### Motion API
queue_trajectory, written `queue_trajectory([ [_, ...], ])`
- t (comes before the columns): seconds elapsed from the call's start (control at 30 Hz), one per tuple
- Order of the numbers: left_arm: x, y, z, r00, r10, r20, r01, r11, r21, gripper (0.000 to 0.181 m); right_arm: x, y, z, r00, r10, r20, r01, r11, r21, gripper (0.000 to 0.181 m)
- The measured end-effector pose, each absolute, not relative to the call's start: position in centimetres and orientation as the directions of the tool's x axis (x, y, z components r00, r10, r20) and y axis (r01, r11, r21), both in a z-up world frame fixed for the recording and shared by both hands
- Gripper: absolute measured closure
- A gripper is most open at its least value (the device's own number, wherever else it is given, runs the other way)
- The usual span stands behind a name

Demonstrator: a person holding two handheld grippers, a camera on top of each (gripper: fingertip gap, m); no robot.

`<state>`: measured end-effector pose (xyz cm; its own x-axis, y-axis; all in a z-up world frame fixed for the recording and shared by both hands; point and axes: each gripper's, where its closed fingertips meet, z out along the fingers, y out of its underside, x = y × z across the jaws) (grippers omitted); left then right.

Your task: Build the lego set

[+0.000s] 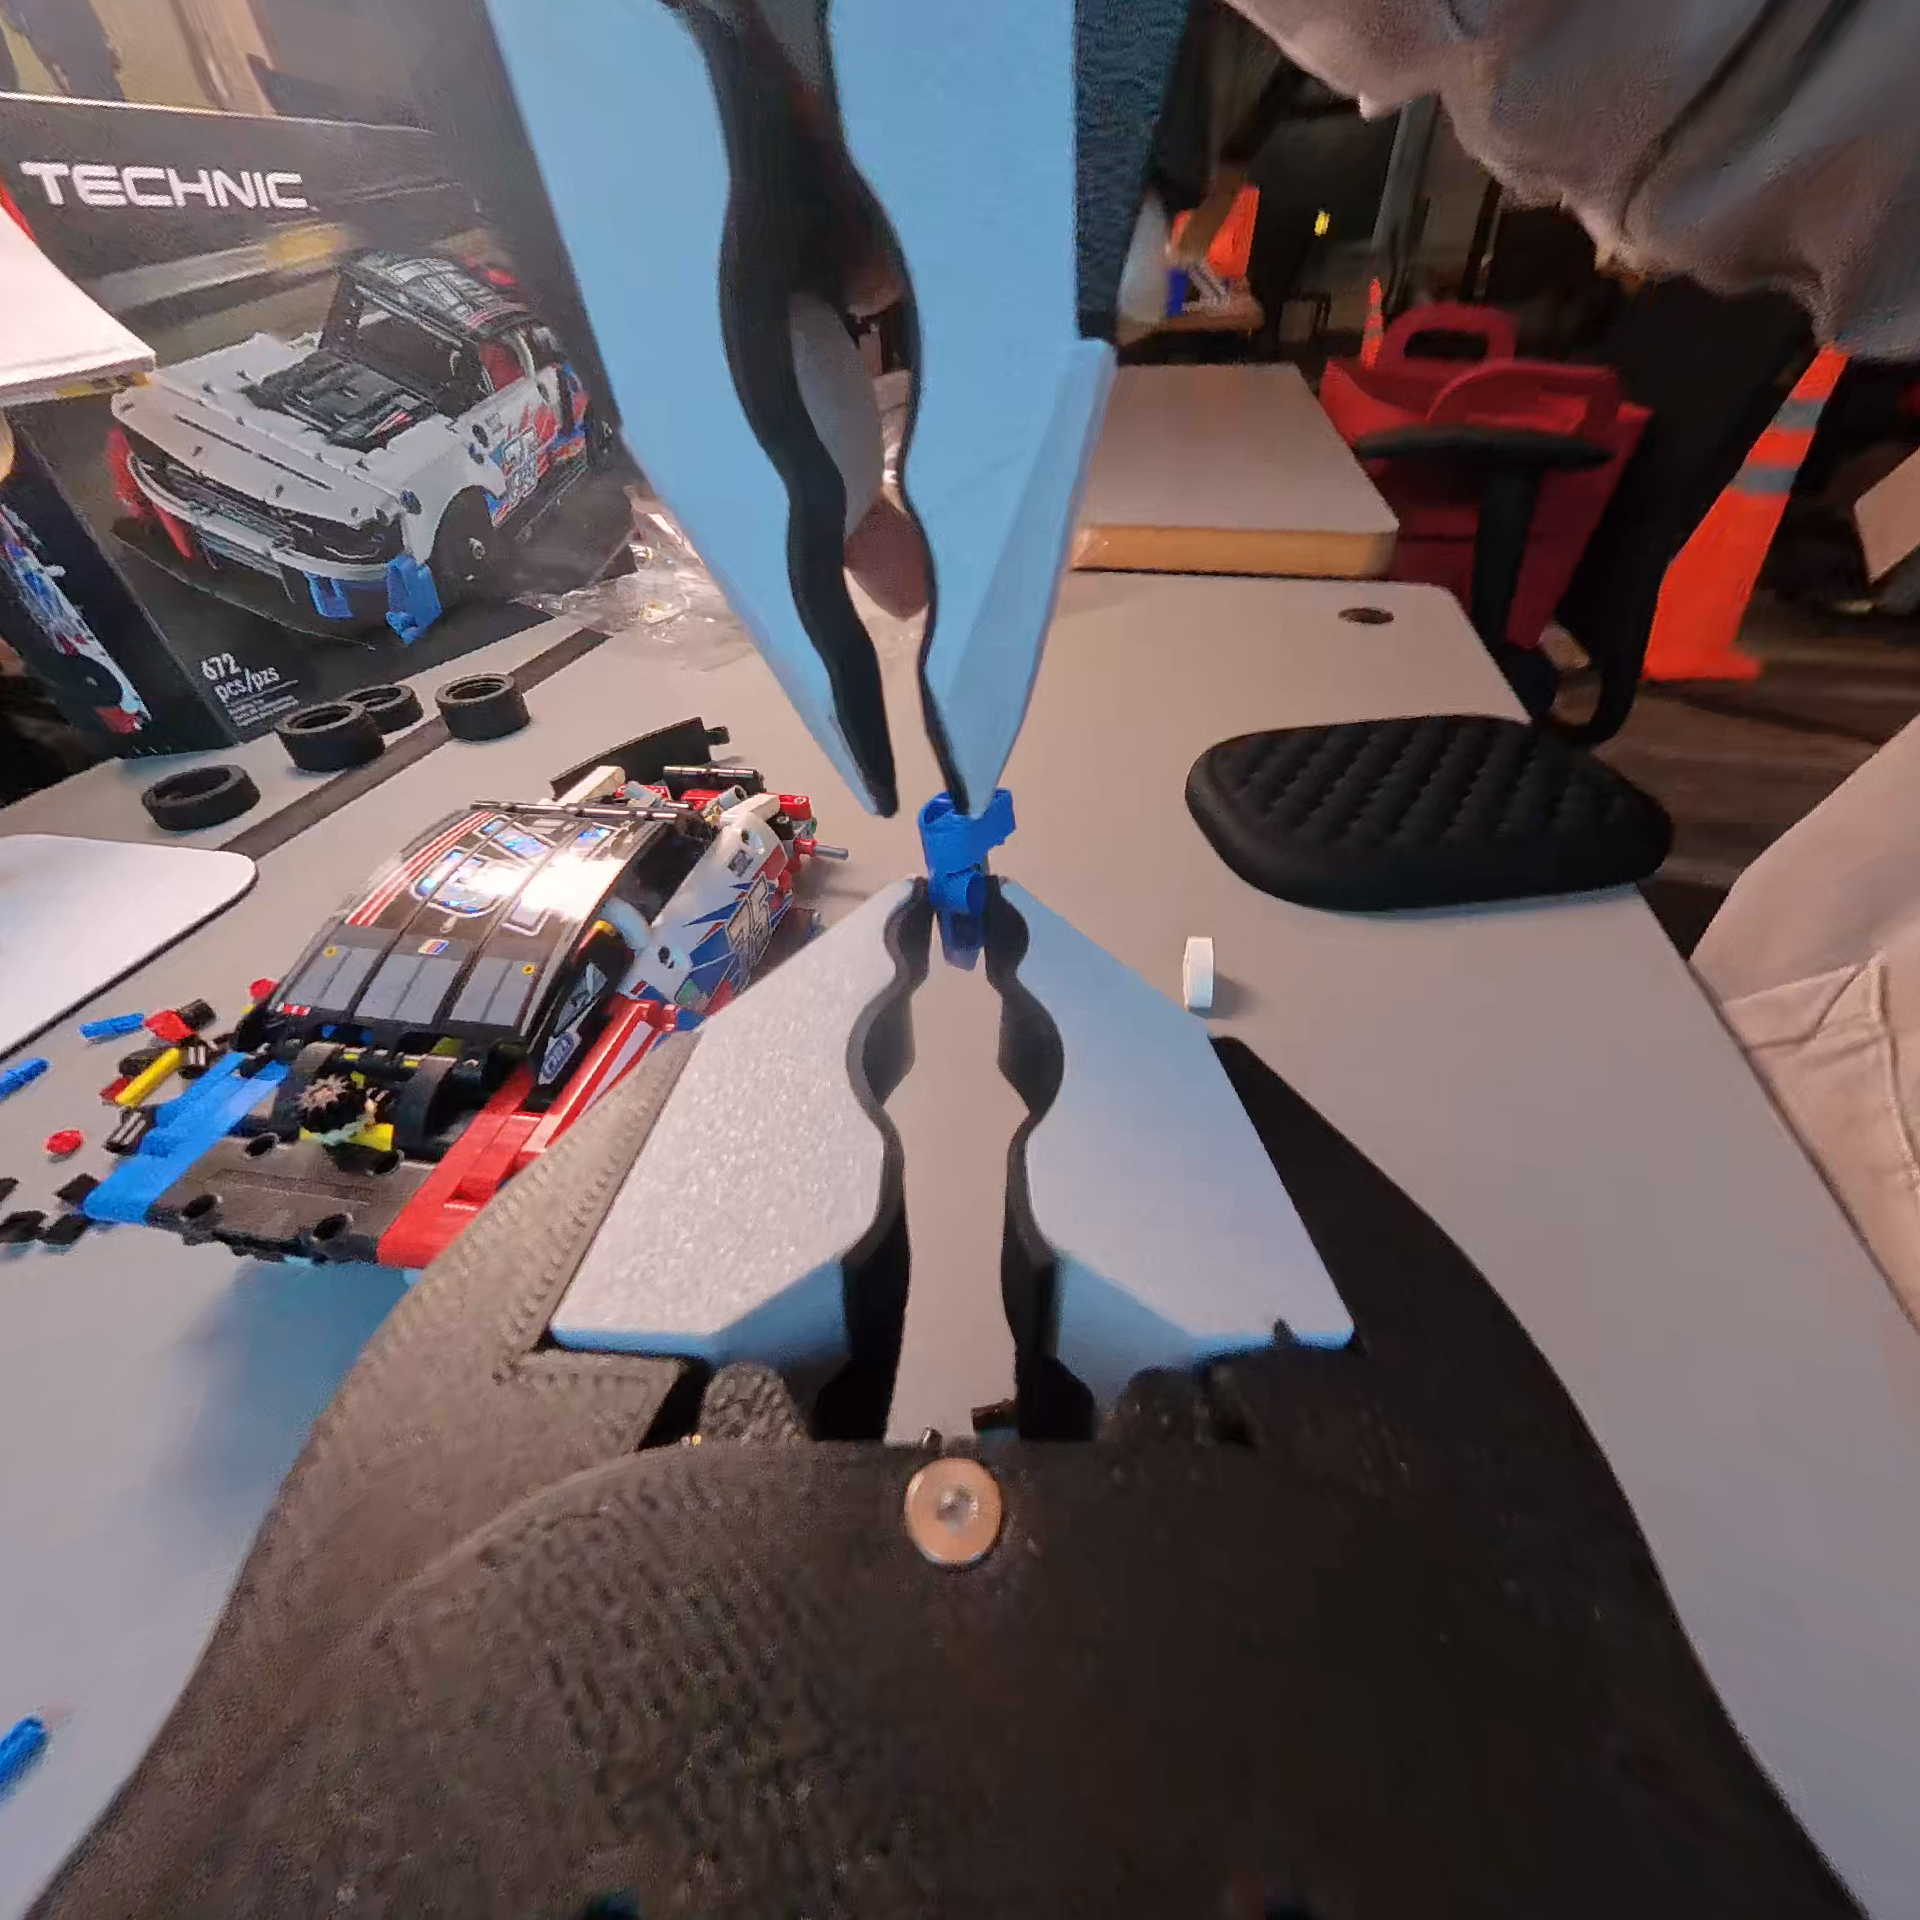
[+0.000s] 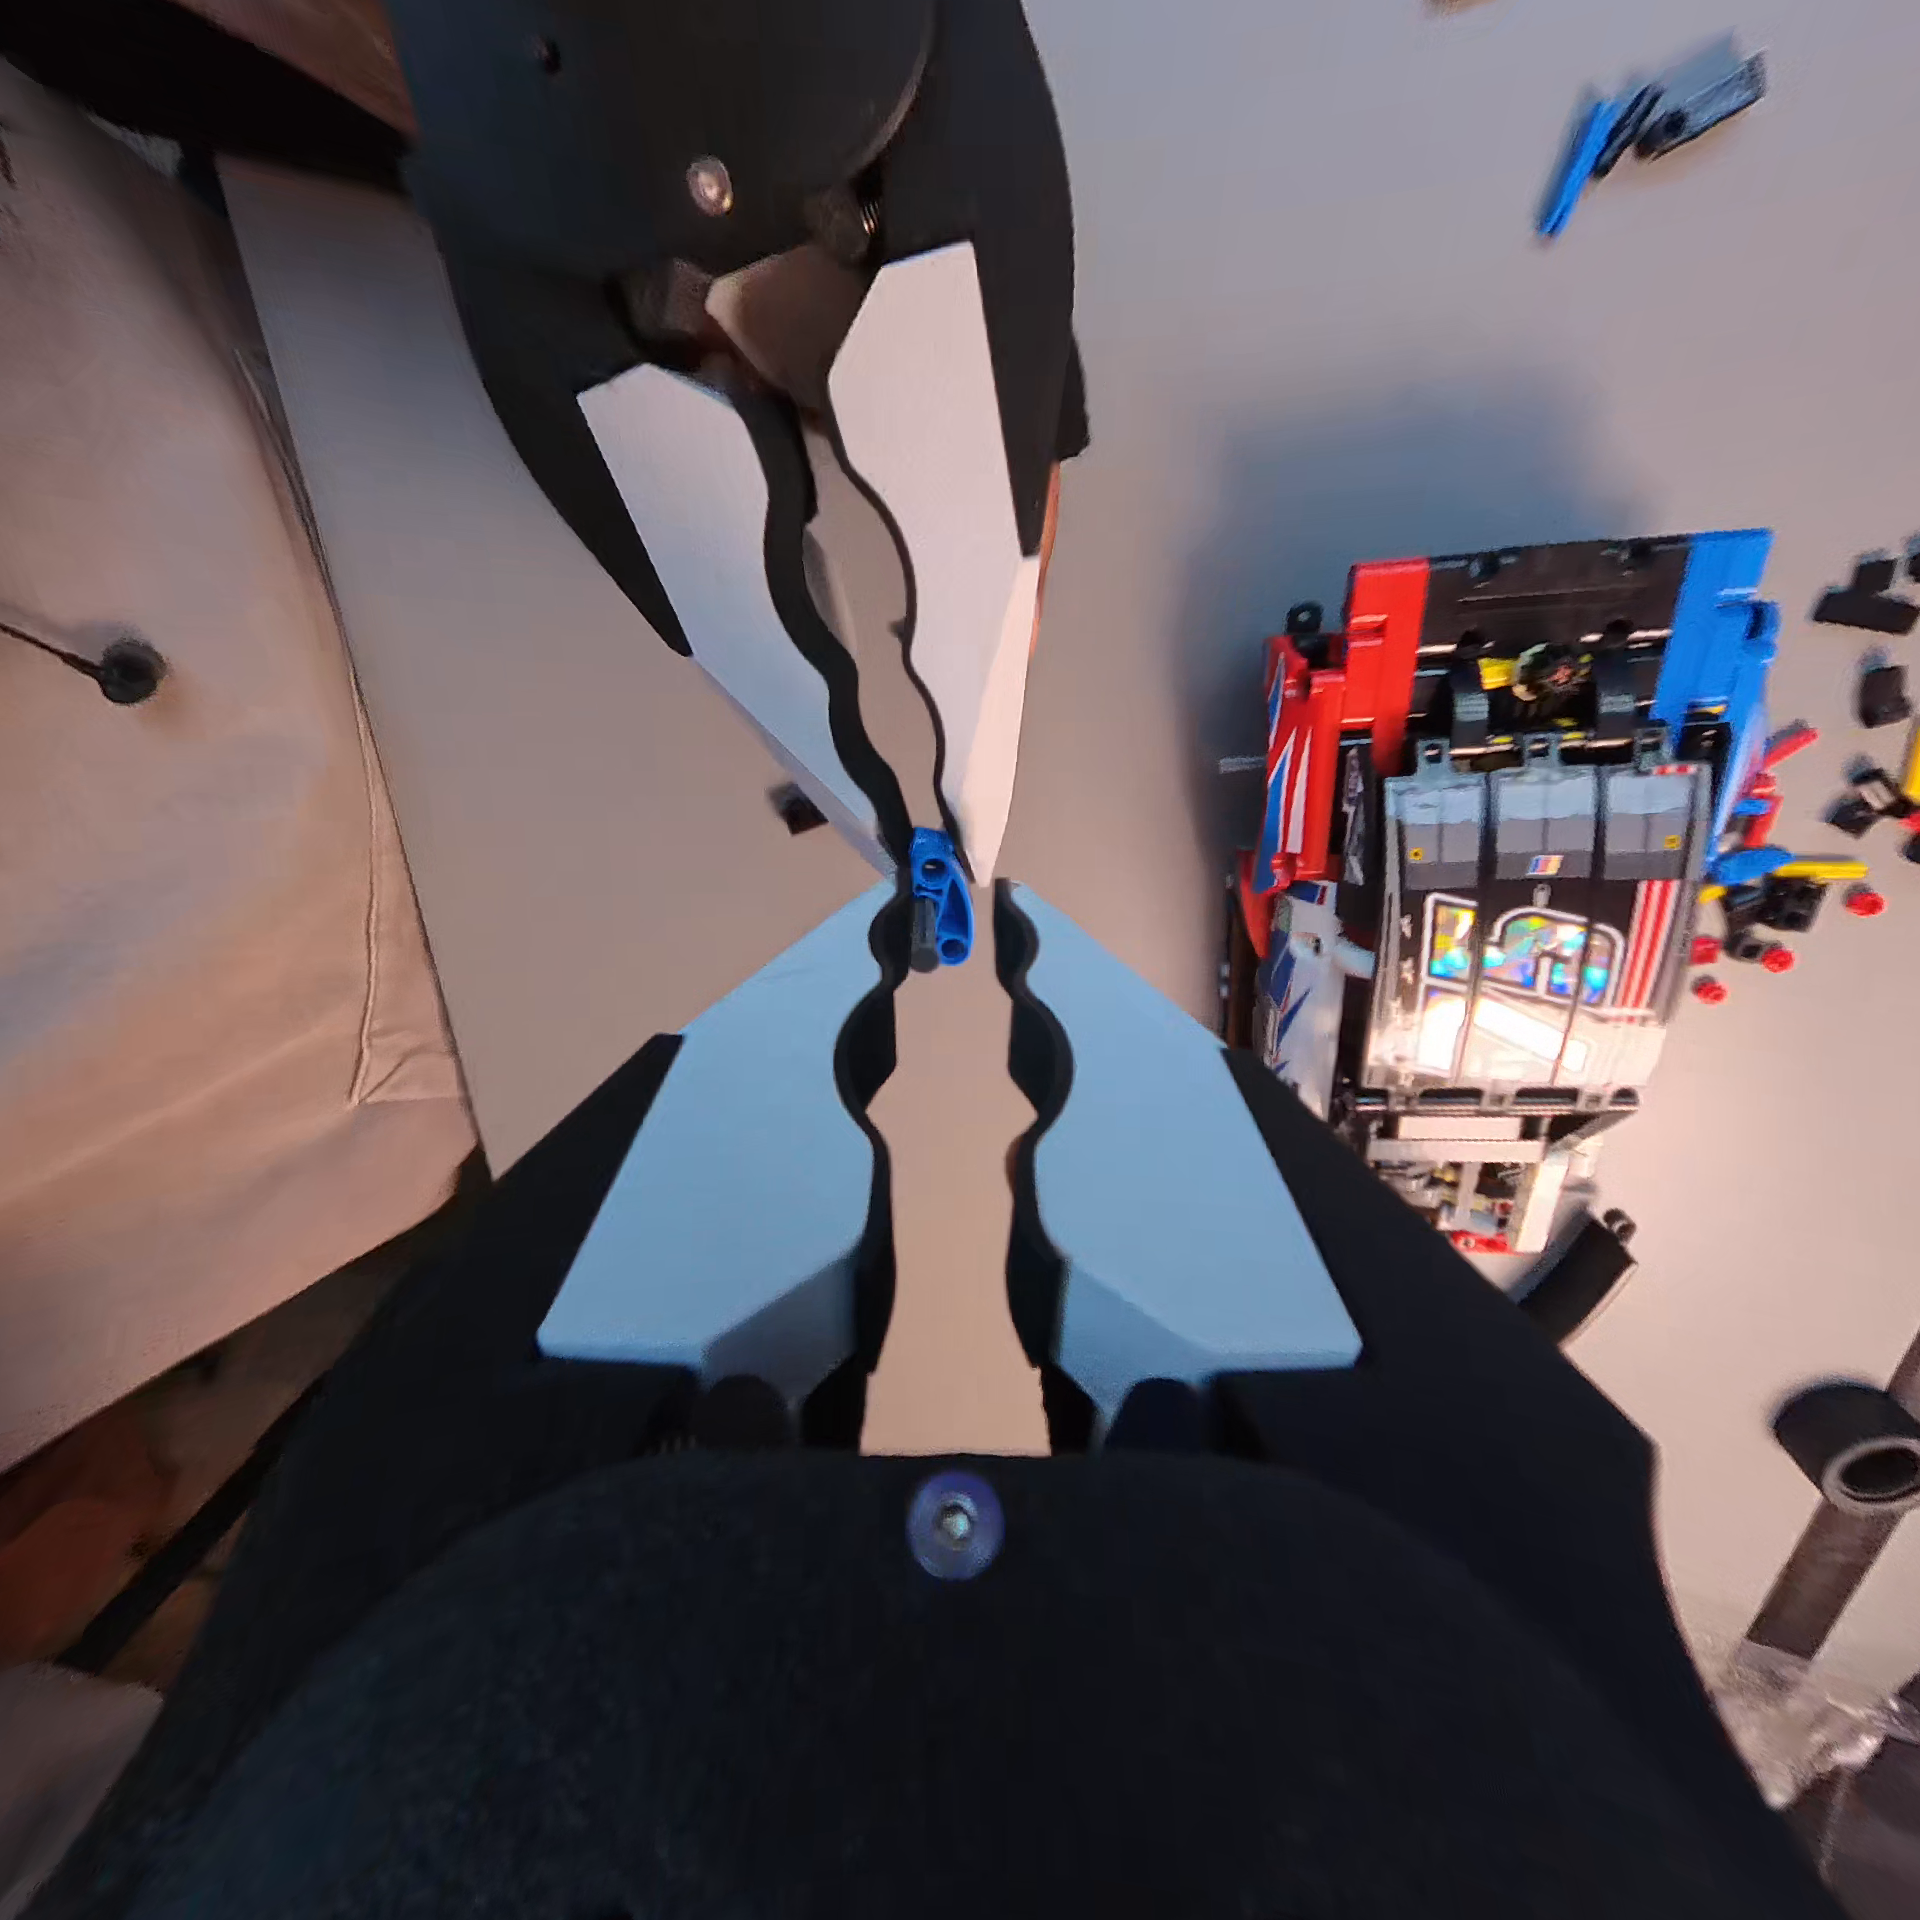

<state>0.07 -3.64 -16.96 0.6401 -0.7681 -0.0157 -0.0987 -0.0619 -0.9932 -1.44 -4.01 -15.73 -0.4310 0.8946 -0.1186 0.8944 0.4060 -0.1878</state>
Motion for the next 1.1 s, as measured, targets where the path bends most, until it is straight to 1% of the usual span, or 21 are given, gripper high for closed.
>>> queue_trajectory([
  [0.03, -0.2, -3.5, -16.6, 0.639, -0.769, 0.026, -0.057, -0.080, -0.995, 0.174, -2.0, -3.9, -15.0, -0.430, 0.897, -0.102, 0.884, 0.395, -0.252, 0.162],
  [0.13, -1.0, -3.2, -16.0, 0.639, -0.761, 0.107, 0.028, -0.116, -0.993, 0.174, -3.5, -3.4, -12.1, -0.458, 0.889, 0.005, 0.772, 0.401, -0.493, 0.159],
  [0.2, -1.4, -3.1, -15.9, 0.639, -0.756, 0.140, 0.059, -0.134, -0.989, 0.174, -3.2, -3.4, -11.1, -0.502, 0.858, 0.113, 0.656, 0.462, -0.597, 0.157],
  [0.23, -1.5, -3.0, -15.8, 0.637, -0.755, 0.155, 0.073, -0.141, -0.987, 0.174, -2.9, -3.2, -11.1, -0.511, 0.841, 0.178, 0.603, 0.499, -0.623, 0.155],
  [0.3, -1.6, -2.9, -15.8, 0.630, -0.754, 0.187, 0.099, -0.161, -0.982, 0.174, -2.2, -2.8, -12.0, -0.515, 0.798, 0.312, 0.510, 0.578, -0.637, 0.155],
  [0.4, -1.6, -2.9, -15.9, 0.612, -0.757, 0.229, 0.132, -0.188, -0.973, 0.174, -1.9, -2.5, -13.5, -0.461, 0.737, 0.495, 0.398, 0.670, -0.627, 0.154],
  [0.47, -1.5, -3.0, -15.8, 0.605, -0.759, 0.242, 0.143, -0.195, -0.970, 0.174, -2.0, -2.6, -14.0, -0.412, 0.722, 0.556, 0.342, 0.688, -0.640, 0.157],
  [0.53, -1.4, -3.0, -15.7, 0.600, -0.762, 0.243, 0.147, -0.194, -0.970, 0.174, -2.1, -2.4, -14.8, -0.380, 0.725, 0.575, 0.328, 0.686, -0.649, 0.163],
  [0.6, -1.4, -3.0, -15.9, 0.617, -0.757, 0.215, 0.120, -0.180, -0.976, 0.174, -2.2, -2.7, -15.0, -0.367, 0.749, 0.551, 0.303, 0.656, -0.691, 0.169],
  [0.67, -1.4, -3.0, -15.9, 0.628, -0.754, 0.195, 0.104, -0.167, -0.980, 0.174, -2.1, -3.0, -15.6, -0.376, 0.781, 0.498, 0.306, 0.612, -0.729, 0.163],
  [0.73, -1.2, -3.1, -15.8, 0.632, -0.755, 0.175, 0.090, -0.152, -0.984, 0.174, -2.0, -3.1, -15.8, -0.380, 0.817, 0.434, 0.317, 0.556, -0.768, 0.161],
  [0.8, -1.0, -3.3, -15.7, 0.640, -0.757, 0.132, 0.067, -0.116, -0.991, 0.174, -1.8, -3.3, -15.9, -0.389, 0.855, 0.342, 0.319, 0.474, -0.821, 0.164],
  [0.87, -0.9, -3.5, -15.3, 0.639, -0.762, 0.105, 0.060, -0.087, -0.994, 0.174, -1.5, -3.7, -15.8, -0.408, 0.883, 0.231, 0.319, 0.375, -0.870, 0.172],
  [1.0, -0.5, -4.1, -14.7, 0.613, -0.787, 0.074, 0.064, -0.044, -0.997, 0.173, -1.1, -4.3, -15.1, -0.434, 0.899, 0.059, 0.291, 0.202, -0.935, 0.175],
  [1.03, -0.3, -4.5, -14.4, 0.592, -0.802, 0.078, 0.080, -0.037, -0.996, 0.172, -1.0, -4.5, -14.8, -0.443, 0.896, 0.009, 0.284, 0.150, -0.947, 0.176],
  [1.1, -0.2, -5.0, -14.1, 0.544, -0.833, 0.105, 0.114, -0.051, -0.992, 0.158, -0.9, -4.3, -14.2, -0.443, 0.895, -0.060, 0.267, 0.068, -0.961, 0.176],
])
